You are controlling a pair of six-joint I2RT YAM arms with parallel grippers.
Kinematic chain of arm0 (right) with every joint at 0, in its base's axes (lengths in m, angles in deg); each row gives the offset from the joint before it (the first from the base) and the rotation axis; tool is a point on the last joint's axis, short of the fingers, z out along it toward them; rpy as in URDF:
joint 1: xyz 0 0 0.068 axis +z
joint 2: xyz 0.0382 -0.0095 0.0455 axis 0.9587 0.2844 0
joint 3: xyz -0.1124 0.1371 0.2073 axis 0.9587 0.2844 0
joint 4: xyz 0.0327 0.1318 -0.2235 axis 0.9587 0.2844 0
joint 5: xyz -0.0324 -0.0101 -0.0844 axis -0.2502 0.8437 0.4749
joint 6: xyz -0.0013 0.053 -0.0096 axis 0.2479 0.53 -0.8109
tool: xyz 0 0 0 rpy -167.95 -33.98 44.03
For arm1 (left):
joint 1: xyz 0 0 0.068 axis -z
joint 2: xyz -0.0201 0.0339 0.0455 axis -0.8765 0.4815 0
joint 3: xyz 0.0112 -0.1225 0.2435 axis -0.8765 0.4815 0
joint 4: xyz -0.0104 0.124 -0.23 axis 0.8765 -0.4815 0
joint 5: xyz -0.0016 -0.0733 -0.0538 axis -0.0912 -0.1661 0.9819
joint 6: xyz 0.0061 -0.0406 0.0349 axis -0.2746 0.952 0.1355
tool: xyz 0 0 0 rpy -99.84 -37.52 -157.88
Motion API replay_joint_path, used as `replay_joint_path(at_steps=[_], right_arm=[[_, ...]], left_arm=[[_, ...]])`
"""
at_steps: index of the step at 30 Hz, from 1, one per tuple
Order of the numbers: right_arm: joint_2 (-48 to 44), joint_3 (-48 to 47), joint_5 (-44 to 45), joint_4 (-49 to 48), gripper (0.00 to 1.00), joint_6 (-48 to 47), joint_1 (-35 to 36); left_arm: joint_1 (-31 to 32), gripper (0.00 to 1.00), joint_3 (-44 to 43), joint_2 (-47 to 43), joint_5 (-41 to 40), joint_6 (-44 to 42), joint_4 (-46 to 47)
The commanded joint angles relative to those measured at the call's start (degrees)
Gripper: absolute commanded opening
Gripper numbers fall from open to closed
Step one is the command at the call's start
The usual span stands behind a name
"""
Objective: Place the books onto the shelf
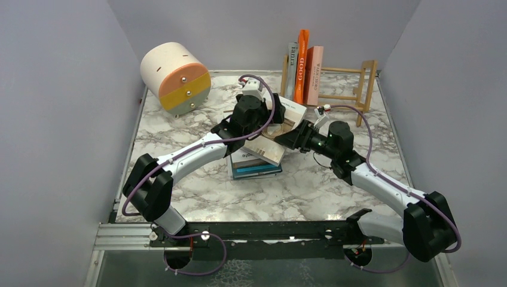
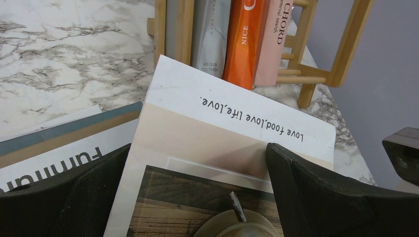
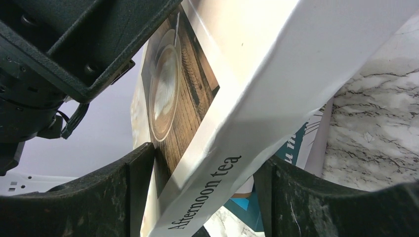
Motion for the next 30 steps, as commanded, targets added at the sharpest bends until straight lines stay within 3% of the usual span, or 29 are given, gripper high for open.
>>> replay_joint_path(at_steps=[1, 9, 14, 17, 23, 26, 30], right_arm=[[-0.6, -1.8, -1.8, -10.4, 0.67, 0.6, 0.9], [-1.1, -2.9, -1.5, -11.2, 0.64, 1.5, 0.9], [-2.6, -3.3, -0.4, -9.6, 0.52, 1.2, 0.9], [-4.5, -4.1, 0.9, -6.8, 0.43, -0.3, 0.9], [-9.5, -8.6, 5.5, 2.5, 0.15, -5.7, 0.9], [-12.1, -11.5, 9.4, 7.3, 0.07, -9.2, 0.9], [-13.7, -16.6, 16.6, 13.7, 0.05, -14.7, 0.9]], left_arm=[[2.7, 0.99, 0.0, 0.8, 9.9, 3.5, 5.5], [4.1, 0.99, -0.3, 1.4, 12.2, 4.0, 8.3], [4.4, 0.99, -0.8, 0.5, 11.1, 2.7, 8.3], [4.4, 0.99, -2.7, -1.7, 6.3, -0.8, 4.6], [3.2, 0.99, -12.1, -5.0, -9.4, -10.4, -8.8], [1.2, 0.99, -14.4, -8.5, -16.4, -13.5, -12.2], [-1.7, 0.99, -12.4, -14.6, -21.8, -15.4, -13.5]])
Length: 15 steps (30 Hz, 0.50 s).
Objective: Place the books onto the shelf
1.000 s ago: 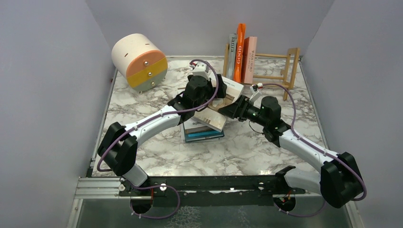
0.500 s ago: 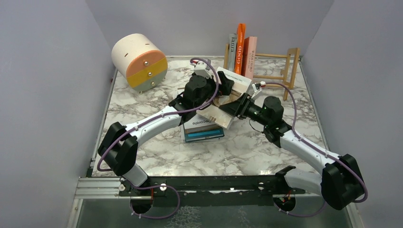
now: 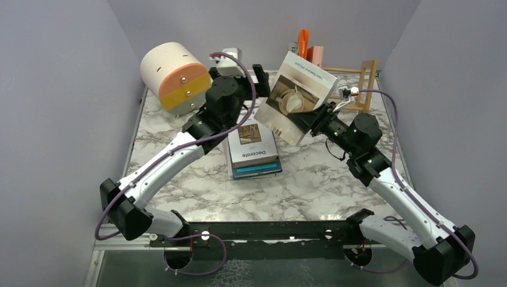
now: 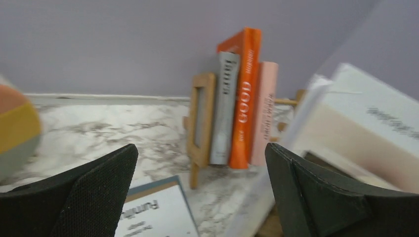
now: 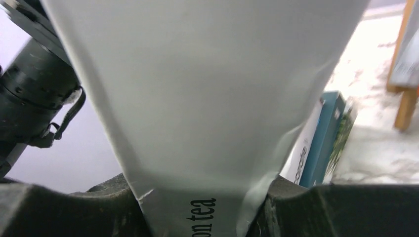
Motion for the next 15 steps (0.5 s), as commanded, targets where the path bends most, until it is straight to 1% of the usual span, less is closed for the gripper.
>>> replay_joint_path(at_steps=[1, 7, 10, 15], right_arm=[[-2.5, -7.3, 10.8, 6.8, 0.05, -10.4, 0.4], [0.5, -18.2, 25.6, 13.7, 0.02, -20.0, 0.4], [4.3, -24.5, 32.6, 15.4, 0.02, -25.2, 0.4], [11.9, -34.2, 44.8, 16.8, 0.01, -34.6, 0.4]], left_arm=[[-3.5, 0.99, 1.8, -7.0, -12.0, -5.5, -7.0], [-5.5, 0.99, 7.3, -11.9, -11.9, -4.9, -8.2], [-5.6, 0.99, 9.9, -12.2, -10.8, -4.0, -8.2], [-5.8, 0.99, 11.4, -10.3, -7.9, -2.4, -10.0]])
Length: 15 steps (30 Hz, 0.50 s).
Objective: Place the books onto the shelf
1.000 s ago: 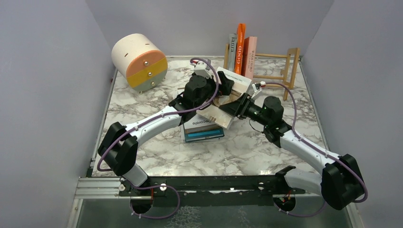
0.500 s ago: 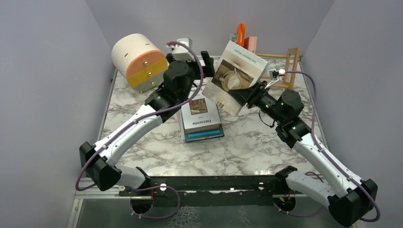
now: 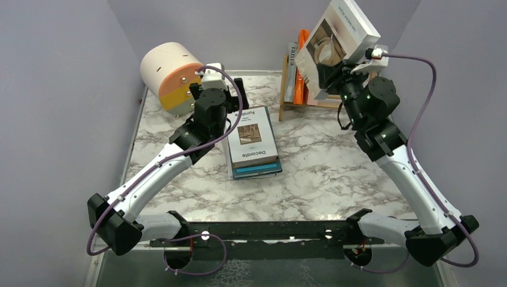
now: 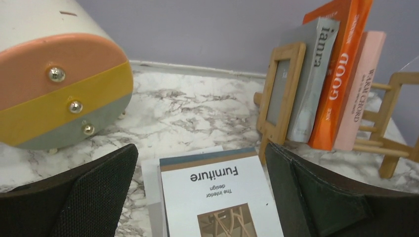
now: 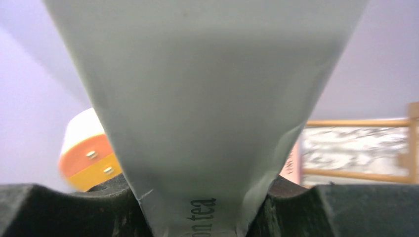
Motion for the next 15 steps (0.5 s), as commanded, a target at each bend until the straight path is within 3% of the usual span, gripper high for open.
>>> replay_joint_path(at_steps=[1, 9, 15], right_arm=[[5.9, -8.0, 16.6, 2.7, 0.01, -12.1, 0.4], [14.8, -12.4, 30.4, -0.1, 0.01, -23.1, -0.1], [18.8, -12.3, 26.4, 2.2, 0.01, -20.3, -5.3]], left_arm=[[-0.3, 0.99, 2.0, 0.9, 2.5, 1.7, -2.2], [-0.5, 0.99, 7.5, 0.7, 4.7, 3.7, 0.4], [-0.5, 0.99, 6.6, 3.4, 5.1, 3.5, 0.0]])
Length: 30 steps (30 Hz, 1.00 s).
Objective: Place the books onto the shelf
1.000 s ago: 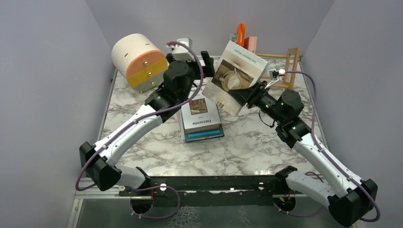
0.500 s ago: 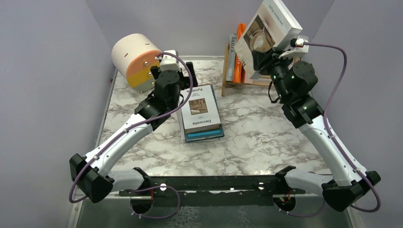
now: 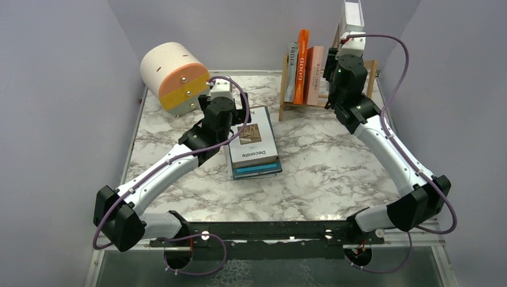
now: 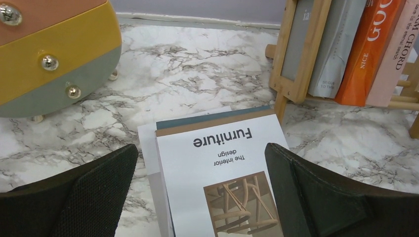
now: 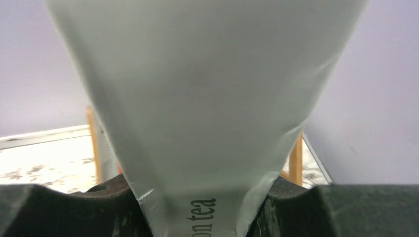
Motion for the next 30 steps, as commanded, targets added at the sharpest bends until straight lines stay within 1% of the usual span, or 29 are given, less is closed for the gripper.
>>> replay_joint_path(at_steps=[1, 4, 7, 11, 18, 24, 30], right_arm=[[2.2, -1.9, -0.6, 1.3, 0.01, 0.7, -5.1], [4.1, -1.5, -6.0, 2.1, 0.01, 2.5, -9.5], [6.3, -1.6, -14.2, 2.5, 0.01, 2.8, -13.2], [10.0, -1.8, -20.8, 1.9, 0.01, 2.3, -16.0], [15.9, -2.3, -23.0, 1.8, 0.01, 3.2, -17.2], [20.6, -2.6, -24.7, 0.5, 0.01, 3.8, -17.4], [24.5, -4.2, -27.5, 1.2, 0.01, 4.3, -17.4]], left_arm=[[-0.3, 0.99, -1.0, 1.6, 1.7, 0.5, 1.2], [-0.3, 0.99, -1.1, 2.0, 1.7, 0.5, 1.1], [-0.5, 0.99, -0.9, 2.0, 1.6, 0.6, 1.2], [-0.8, 0.99, -1.3, 2.9, 2.2, 0.5, 1.2], [-1.4, 0.99, -1.9, 4.1, 3.1, 0.1, 1.1], [-2.1, 0.99, -1.1, 3.9, 3.6, 0.1, 1.3], [-2.7, 0.99, -0.6, 3.7, 3.9, 0.2, 1.1]])
